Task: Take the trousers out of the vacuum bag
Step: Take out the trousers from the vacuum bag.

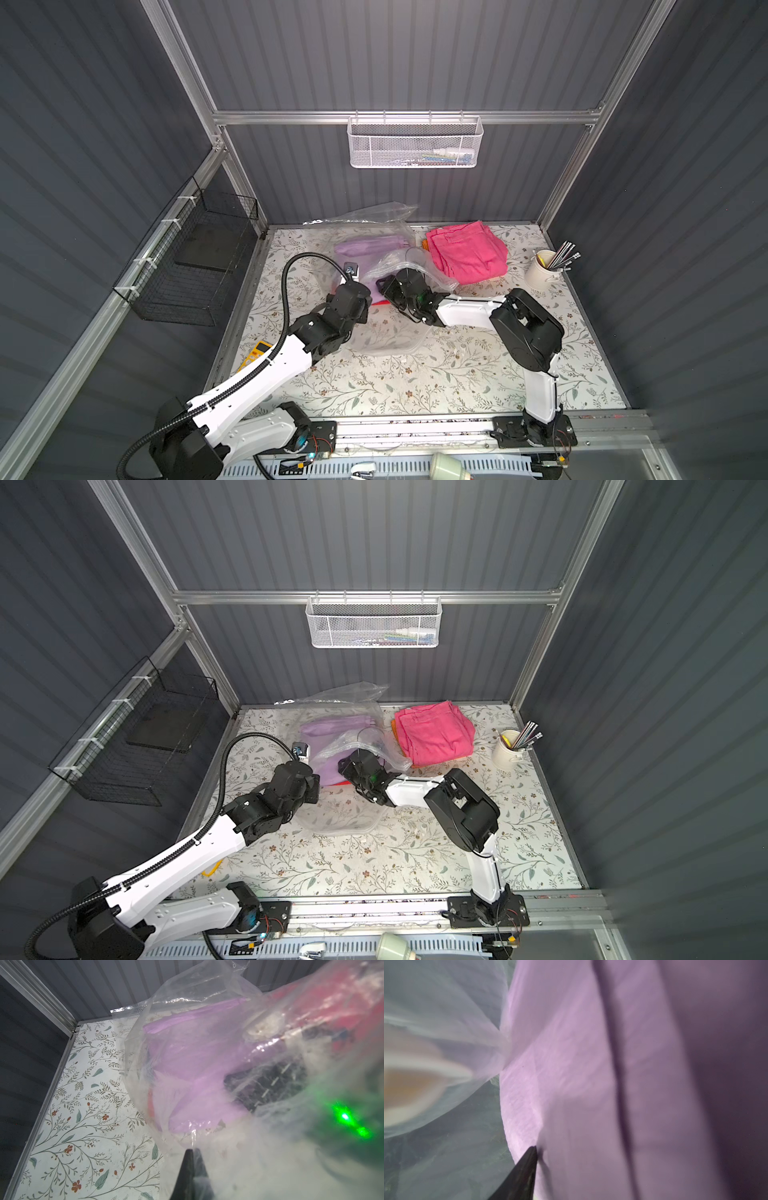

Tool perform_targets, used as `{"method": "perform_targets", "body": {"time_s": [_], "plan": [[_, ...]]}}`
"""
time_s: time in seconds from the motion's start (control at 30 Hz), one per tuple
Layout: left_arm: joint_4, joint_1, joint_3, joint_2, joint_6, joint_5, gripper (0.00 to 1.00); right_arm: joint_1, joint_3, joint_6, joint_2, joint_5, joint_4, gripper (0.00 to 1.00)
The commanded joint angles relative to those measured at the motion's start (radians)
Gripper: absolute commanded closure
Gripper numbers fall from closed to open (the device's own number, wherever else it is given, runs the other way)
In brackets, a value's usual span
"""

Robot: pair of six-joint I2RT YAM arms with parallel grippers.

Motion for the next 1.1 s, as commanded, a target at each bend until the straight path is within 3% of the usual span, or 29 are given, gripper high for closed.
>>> {"method": "perform_targets", "body": {"time_s": [0.0, 0.2, 0.3, 0.37, 0.57, 0.67, 1.07], "plan": [[-0.019, 0.004, 0.009, -0.012, -0.013, -0.023, 1.00, -0.001, 0.030, -0.033, -0.025, 0.036, 0.010, 0.57], [-0.011, 0.004, 0.006, -0.011, -0.009, -0.024, 1.00, 0.019, 0.016, -0.038, -0.033, 0.074, 0.003, 0.61], [-0.011, 0.004, 0.006, -0.008, -0.009, -0.022, 1.00, 0.015, 0.030, -0.031, 0.004, 0.068, 0.032, 0.52], [-0.011, 0.003, 0.005, -0.008, -0.010, -0.024, 1.00, 0.013, 0.053, -0.041, 0.039, 0.075, 0.033, 0.51], [-0.017, 0.003, -0.004, -0.012, -0.015, -0.028, 1.00, 0.000, 0.071, -0.069, 0.043, 0.055, 0.055, 0.93], [-0.014, 0.004, -0.007, -0.010, -0.010, -0.038, 1.00, 0.007, 0.038, -0.108, -0.024, 0.071, 0.051, 1.00], [0.001, 0.005, 0.007, 0.020, 0.006, -0.040, 1.00, 0.039, -0.094, -0.142, -0.226, 0.055, 0.072, 1.00]]}}
